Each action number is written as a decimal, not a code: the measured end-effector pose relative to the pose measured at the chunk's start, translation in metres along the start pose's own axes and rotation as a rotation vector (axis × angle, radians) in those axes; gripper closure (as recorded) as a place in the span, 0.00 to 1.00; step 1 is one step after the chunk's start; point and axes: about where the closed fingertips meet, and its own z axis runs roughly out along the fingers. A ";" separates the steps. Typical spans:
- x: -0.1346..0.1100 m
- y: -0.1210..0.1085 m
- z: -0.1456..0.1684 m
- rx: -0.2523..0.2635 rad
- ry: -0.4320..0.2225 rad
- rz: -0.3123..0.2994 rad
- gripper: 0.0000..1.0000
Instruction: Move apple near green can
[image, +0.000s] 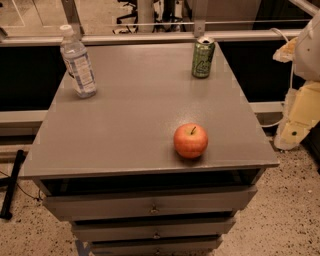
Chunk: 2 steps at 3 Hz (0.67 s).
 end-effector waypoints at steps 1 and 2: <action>0.000 0.000 0.000 0.000 0.000 0.000 0.00; -0.002 -0.003 0.005 -0.001 -0.032 0.009 0.00</action>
Offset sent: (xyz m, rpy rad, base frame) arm 0.0116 0.0026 -0.0132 0.0782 0.0075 0.0003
